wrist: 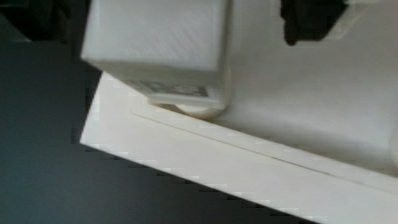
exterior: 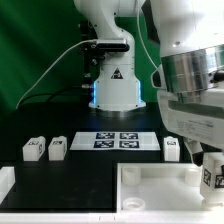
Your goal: Assemble one leg
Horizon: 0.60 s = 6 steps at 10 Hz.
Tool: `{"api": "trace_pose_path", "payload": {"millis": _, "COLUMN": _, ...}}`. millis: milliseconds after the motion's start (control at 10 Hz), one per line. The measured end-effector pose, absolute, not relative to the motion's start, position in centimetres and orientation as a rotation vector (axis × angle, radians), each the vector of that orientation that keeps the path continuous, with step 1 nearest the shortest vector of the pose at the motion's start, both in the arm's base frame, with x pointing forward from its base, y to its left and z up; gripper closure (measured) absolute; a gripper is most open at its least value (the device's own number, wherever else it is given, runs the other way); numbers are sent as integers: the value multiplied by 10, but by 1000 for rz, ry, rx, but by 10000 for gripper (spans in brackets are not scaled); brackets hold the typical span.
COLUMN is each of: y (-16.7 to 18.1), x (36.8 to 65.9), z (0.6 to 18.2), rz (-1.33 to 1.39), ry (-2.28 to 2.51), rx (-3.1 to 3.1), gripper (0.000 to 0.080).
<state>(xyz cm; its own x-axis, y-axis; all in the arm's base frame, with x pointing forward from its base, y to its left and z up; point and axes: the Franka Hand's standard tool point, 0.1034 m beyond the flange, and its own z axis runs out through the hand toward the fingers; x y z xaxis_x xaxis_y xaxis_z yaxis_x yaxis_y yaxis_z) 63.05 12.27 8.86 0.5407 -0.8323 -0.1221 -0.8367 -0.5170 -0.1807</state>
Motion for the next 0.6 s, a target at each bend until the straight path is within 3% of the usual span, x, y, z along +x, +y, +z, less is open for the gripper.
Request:
{"api": "trace_pose_path", "payload": {"millis": 200, "y": 129, "x": 630, "z": 96, "rz": -27, "ry": 875, "rx": -2824, "gripper": 156}}
{"api": "trace_pose_path", "payload": {"millis": 600, "y": 123, "x": 632, "z": 92, "rz": -70, "ry": 260, "rx": -3000, "gripper": 150}}
